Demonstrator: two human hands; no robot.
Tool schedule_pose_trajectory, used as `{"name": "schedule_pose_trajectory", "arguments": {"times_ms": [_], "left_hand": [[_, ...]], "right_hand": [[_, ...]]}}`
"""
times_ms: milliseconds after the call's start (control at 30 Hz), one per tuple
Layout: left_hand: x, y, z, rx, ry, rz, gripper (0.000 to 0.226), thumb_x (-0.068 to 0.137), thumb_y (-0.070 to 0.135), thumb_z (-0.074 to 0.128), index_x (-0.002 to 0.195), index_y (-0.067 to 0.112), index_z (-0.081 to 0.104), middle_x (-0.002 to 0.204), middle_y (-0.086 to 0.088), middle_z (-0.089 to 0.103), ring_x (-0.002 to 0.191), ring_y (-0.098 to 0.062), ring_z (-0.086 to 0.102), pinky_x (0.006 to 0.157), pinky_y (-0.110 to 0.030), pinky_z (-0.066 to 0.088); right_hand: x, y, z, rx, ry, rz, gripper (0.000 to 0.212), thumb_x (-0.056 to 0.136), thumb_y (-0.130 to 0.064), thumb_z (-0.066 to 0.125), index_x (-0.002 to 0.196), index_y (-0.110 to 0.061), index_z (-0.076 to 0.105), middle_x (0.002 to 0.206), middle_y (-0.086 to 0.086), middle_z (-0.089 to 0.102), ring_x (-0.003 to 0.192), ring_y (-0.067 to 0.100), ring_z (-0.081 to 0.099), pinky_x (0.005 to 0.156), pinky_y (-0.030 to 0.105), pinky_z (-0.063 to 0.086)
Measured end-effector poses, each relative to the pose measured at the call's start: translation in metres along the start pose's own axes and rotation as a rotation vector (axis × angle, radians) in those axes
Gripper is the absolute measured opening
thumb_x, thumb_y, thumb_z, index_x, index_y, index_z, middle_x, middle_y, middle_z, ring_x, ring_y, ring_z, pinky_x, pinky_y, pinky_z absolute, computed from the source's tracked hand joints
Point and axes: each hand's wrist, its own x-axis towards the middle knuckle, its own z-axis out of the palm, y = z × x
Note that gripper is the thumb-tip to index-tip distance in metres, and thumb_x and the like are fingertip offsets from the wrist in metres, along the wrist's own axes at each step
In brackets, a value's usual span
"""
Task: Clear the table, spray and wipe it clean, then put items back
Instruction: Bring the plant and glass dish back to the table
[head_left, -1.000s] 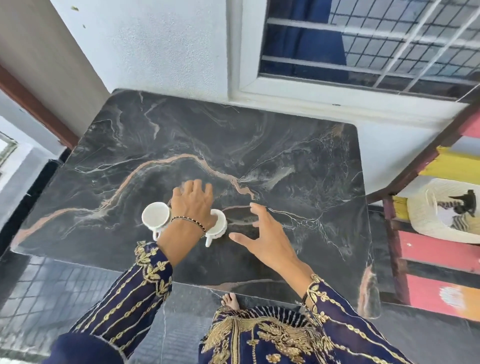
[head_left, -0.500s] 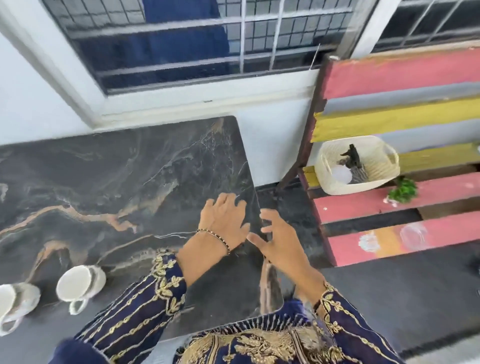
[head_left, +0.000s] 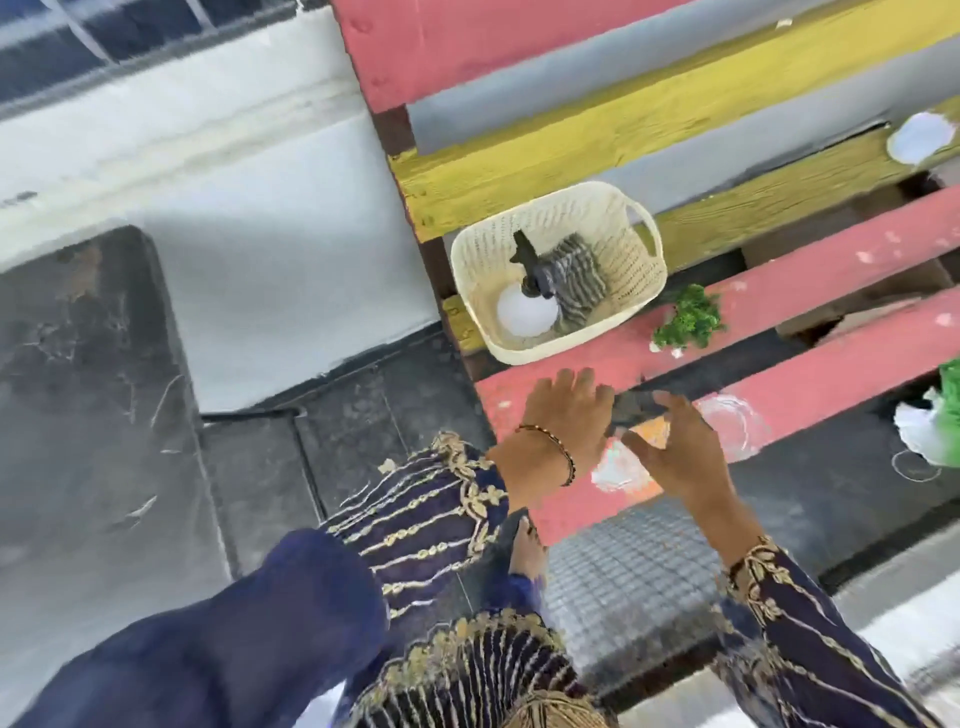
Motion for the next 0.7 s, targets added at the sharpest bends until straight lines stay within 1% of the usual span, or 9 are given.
{"name": "schedule_pose_trajectory", "arguments": {"times_ms": [67, 133, 267, 367, 400, 467, 533, 600, 700], "left_hand": [[0.043, 0.02, 0.012, 0.011, -0.018, 0.044, 0.058, 0.087, 0.024, 0.062, 0.139, 0.009, 0.038, 0.148, -0.018, 0.032, 0.13, -0.037, 0.038, 0.101, -0.048, 0.04], [0.079, 0.036, 0.021, 0.017, -0.007, 0.078, 0.066, 0.085, 0.021, 0.065, 0.142, 0.011, 0.034, 0.152, -0.018, 0.025, 0.13, -0.039, 0.038, 0.1, -0.047, 0.041], [0.147, 0.059, 0.036, 0.012, 0.026, 0.092, 0.066, 0.091, 0.009, 0.056, 0.148, 0.021, 0.026, 0.158, -0.019, 0.012, 0.13, -0.044, 0.039, 0.095, -0.048, 0.047], [0.179, 0.068, 0.046, -0.028, 0.032, 0.083, 0.074, 0.089, 0.001, 0.055, 0.15, 0.031, 0.023, 0.159, -0.02, 0.007, 0.129, -0.044, 0.042, 0.091, -0.045, 0.051], [0.189, 0.07, 0.048, -0.04, 0.027, 0.089, 0.074, 0.089, 0.001, 0.055, 0.149, 0.031, 0.024, 0.159, -0.021, 0.006, 0.129, -0.043, 0.043, 0.091, -0.044, 0.05], [0.202, 0.07, 0.05, -0.042, 0.039, 0.102, 0.073, 0.087, -0.002, 0.055, 0.148, 0.028, 0.028, 0.158, -0.023, 0.007, 0.127, -0.04, 0.046, 0.092, -0.042, 0.051], [0.216, 0.071, 0.052, -0.011, 0.09, 0.123, 0.07, 0.086, -0.006, 0.053, 0.146, 0.023, 0.032, 0.153, -0.023, 0.017, 0.118, -0.034, 0.053, 0.091, -0.036, 0.052], [0.228, 0.069, 0.052, 0.04, 0.133, 0.143, 0.055, 0.091, -0.001, 0.05, 0.141, 0.016, 0.038, 0.144, -0.018, 0.031, 0.108, -0.029, 0.057, 0.089, -0.033, 0.051], [0.234, 0.062, 0.049, 0.093, 0.143, 0.183, 0.032, 0.095, 0.004, 0.045, 0.127, 0.006, 0.048, 0.131, -0.015, 0.042, 0.099, -0.028, 0.063, 0.085, -0.036, 0.054]], "right_hand": [[0.027, 0.035, -0.008, -0.08, 0.048, 0.036, 0.069, 0.079, -0.027, 0.084, 0.136, -0.003, 0.051, 0.134, 0.021, 0.057, 0.127, 0.042, 0.049, 0.103, 0.05, 0.038], [0.048, 0.065, -0.013, -0.214, 0.064, 0.074, 0.077, 0.076, -0.038, 0.085, 0.139, -0.011, 0.05, 0.143, 0.017, 0.051, 0.132, 0.044, 0.043, 0.105, 0.057, 0.036], [0.079, 0.114, -0.013, -0.315, -0.072, 0.195, 0.099, 0.069, -0.058, 0.083, 0.152, -0.036, 0.034, 0.166, 0.002, 0.019, 0.147, 0.044, 0.02, 0.113, 0.063, 0.025], [0.091, 0.137, -0.004, -0.295, -0.164, 0.167, 0.102, 0.071, -0.053, 0.084, 0.155, -0.033, 0.03, 0.168, 0.008, 0.009, 0.15, 0.044, 0.017, 0.119, 0.058, 0.019], [0.093, 0.143, -0.003, -0.291, -0.171, 0.159, 0.1, 0.073, -0.049, 0.084, 0.155, -0.032, 0.03, 0.168, 0.009, 0.008, 0.149, 0.045, 0.019, 0.118, 0.057, 0.02], [0.095, 0.148, -0.002, -0.296, -0.146, 0.139, 0.094, 0.077, -0.042, 0.082, 0.155, -0.033, 0.031, 0.166, 0.006, 0.011, 0.144, 0.049, 0.023, 0.112, 0.059, 0.031], [0.095, 0.155, -0.002, -0.282, -0.133, 0.125, 0.091, 0.077, -0.039, 0.082, 0.153, -0.033, 0.033, 0.164, 0.006, 0.013, 0.14, 0.051, 0.023, 0.106, 0.06, 0.037], [0.096, 0.158, -0.002, -0.259, -0.139, 0.106, 0.091, 0.076, -0.038, 0.082, 0.152, -0.032, 0.034, 0.161, 0.006, 0.015, 0.137, 0.052, 0.022, 0.101, 0.063, 0.042], [0.099, 0.157, -0.003, -0.249, -0.131, 0.099, 0.09, 0.073, -0.034, 0.083, 0.15, -0.032, 0.035, 0.153, 0.004, 0.022, 0.133, 0.053, 0.025, 0.09, 0.062, 0.051]]}}
